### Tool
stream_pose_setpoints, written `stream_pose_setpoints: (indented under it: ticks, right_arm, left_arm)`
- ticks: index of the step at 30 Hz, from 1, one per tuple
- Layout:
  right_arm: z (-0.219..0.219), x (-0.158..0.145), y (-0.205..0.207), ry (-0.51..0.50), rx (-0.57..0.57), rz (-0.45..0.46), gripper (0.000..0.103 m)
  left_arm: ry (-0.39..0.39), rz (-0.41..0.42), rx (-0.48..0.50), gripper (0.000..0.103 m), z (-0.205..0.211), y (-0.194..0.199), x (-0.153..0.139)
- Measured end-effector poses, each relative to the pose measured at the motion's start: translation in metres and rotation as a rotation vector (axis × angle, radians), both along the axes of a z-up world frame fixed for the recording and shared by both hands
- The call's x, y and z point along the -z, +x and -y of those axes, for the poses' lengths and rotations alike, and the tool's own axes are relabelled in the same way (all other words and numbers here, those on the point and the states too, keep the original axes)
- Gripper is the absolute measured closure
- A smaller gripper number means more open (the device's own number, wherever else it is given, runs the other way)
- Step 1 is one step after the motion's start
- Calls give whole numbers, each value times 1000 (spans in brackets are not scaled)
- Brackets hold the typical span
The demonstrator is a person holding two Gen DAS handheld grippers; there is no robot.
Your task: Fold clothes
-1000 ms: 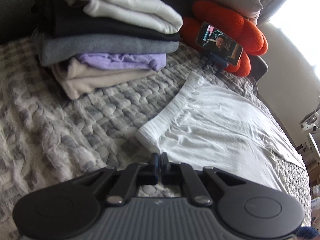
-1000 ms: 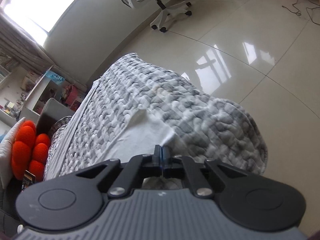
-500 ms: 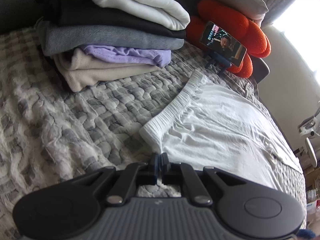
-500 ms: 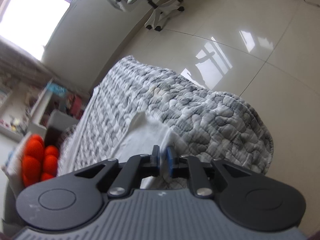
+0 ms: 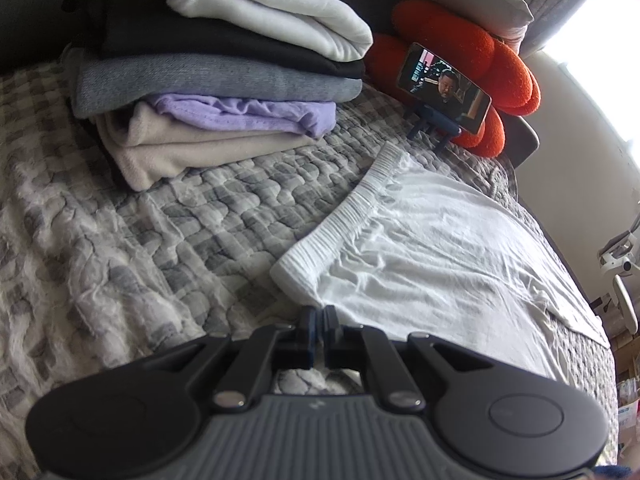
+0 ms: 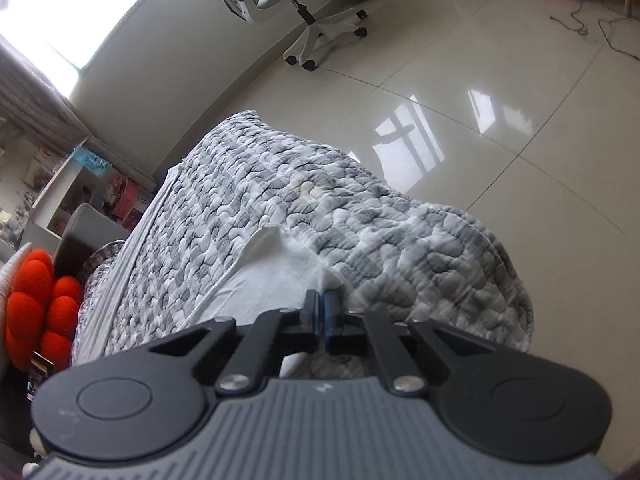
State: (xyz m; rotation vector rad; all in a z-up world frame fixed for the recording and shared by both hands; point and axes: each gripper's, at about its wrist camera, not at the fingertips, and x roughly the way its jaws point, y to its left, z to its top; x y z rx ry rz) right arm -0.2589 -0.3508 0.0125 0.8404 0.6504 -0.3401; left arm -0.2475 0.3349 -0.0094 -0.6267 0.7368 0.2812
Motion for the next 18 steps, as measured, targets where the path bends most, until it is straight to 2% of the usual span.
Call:
stream_pose_setpoints:
  ticks: [8, 18]
  right_arm:
    - [1, -26, 10, -28, 11, 91, 101]
    - [3, -59, 56, -50, 8, 166, 101]
  left_arm:
    - [4, -1, -19, 102, -3, 4, -15]
    - [-3, -11, -49, 102, -6, 19, -36]
